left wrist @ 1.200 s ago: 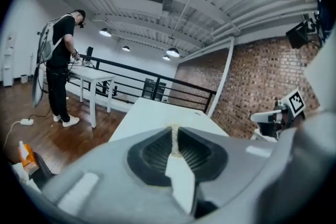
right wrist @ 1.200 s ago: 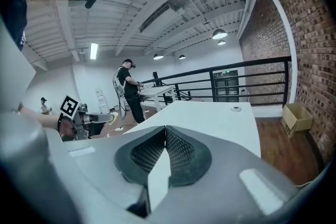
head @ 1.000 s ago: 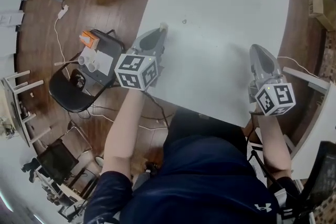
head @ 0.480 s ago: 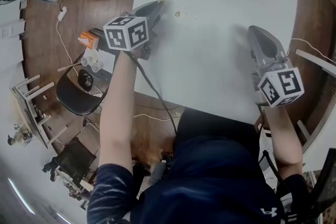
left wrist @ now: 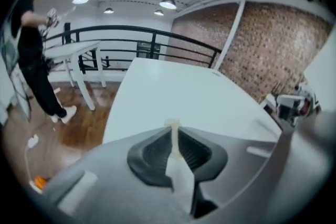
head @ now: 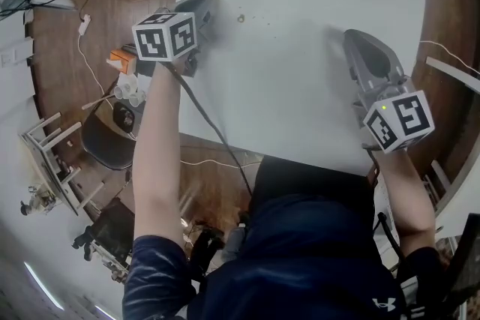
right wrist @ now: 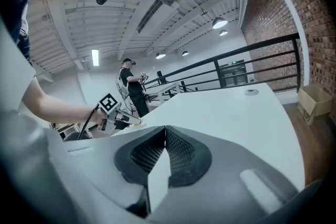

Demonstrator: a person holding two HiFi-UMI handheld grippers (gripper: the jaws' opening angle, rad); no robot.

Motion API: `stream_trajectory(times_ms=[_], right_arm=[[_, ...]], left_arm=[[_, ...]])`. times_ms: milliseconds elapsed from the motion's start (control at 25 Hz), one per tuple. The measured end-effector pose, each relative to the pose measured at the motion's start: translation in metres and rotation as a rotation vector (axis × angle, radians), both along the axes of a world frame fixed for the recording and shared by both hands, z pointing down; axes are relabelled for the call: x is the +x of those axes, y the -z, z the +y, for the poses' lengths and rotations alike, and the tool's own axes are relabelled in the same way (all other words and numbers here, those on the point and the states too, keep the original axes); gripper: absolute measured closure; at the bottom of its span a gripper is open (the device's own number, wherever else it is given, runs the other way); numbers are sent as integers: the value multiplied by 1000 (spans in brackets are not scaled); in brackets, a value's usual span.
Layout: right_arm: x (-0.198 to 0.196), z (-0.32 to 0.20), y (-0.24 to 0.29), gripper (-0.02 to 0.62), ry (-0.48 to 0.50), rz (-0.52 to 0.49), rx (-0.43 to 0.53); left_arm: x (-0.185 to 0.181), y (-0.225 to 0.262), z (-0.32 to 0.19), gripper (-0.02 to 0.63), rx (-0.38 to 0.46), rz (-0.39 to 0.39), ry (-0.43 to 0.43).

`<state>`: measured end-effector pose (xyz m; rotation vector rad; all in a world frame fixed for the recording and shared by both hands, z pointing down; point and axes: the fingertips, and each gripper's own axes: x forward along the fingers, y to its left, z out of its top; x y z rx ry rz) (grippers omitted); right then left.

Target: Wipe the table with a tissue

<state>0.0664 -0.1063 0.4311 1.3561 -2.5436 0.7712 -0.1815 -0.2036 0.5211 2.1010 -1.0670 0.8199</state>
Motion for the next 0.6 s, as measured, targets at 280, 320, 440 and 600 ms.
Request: stream_trajectory(times_ms=[280, 320, 440, 600], right_arm=[[2, -2, -11, 584, -11, -1, -19], [3, -2, -12, 584, -13, -3, -23], [3, 1, -16, 584, -17, -14, -37], [-2, 7, -19, 584, -10, -33, -53]], left_arm=[[8, -22, 2, 571, -23, -126, -81], [8, -23, 3, 571, -26, -112, -70], [10, -23, 6, 572, -45, -63, -57], [19, -21, 15, 572, -55, -73, -118]])
